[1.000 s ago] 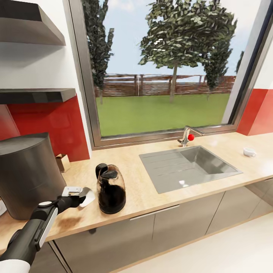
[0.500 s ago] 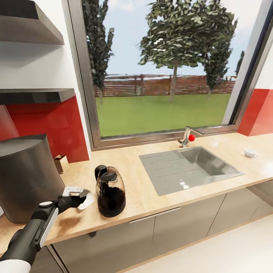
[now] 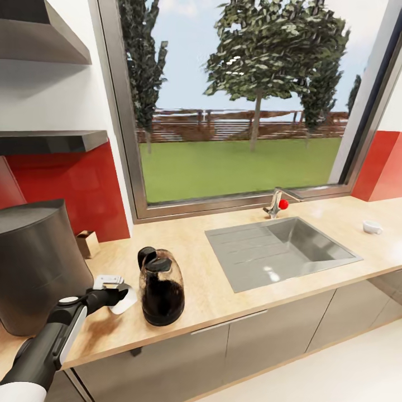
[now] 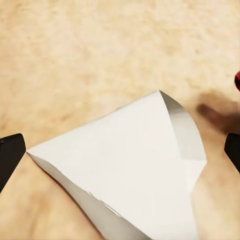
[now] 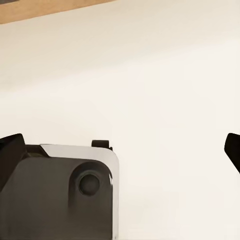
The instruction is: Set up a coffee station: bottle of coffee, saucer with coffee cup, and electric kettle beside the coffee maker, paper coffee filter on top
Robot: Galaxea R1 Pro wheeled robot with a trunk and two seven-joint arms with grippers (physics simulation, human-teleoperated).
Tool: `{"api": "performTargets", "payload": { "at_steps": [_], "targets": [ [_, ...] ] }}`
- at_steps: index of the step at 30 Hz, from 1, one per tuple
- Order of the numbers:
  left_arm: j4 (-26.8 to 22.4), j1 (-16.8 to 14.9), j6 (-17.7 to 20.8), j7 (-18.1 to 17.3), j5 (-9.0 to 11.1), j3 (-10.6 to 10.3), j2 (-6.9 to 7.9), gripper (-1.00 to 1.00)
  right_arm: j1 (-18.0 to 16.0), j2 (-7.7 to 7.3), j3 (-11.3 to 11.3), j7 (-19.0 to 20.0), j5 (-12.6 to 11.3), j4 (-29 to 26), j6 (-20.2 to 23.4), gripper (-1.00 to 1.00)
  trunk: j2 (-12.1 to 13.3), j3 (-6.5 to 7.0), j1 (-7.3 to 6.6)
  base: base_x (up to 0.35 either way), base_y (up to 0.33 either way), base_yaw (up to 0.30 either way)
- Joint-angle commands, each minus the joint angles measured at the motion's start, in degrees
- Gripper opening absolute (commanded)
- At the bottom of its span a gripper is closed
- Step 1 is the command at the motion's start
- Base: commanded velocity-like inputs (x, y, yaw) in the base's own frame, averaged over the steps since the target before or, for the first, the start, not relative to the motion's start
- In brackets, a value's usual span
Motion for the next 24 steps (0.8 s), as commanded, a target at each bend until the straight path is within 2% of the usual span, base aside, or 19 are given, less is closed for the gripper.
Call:
{"api": "performTargets", "payload": {
  "at_steps": [1, 24],
  "targets": [
    [-0.05, -0.05, 0.36, -0.23, 0.13, 0.08, -0.02, 1.0, -0.05, -0.01, 0.02, 0.01, -0.01, 0.03, -0.18, 1.0, -0.13, -0.16, 0.04, 0.005, 0.0, 0.0],
    [-0.04, -0.05, 0.36, -0.2, 0.07, 0.25, 0.02, 1.0, -0.05, -0.01, 0.02, 0.01, -0.04, 0.05, -0.18, 1.0, -0.13, -1.93, 0.04, 0.001, 0.0, 0.0]
  ]
}}
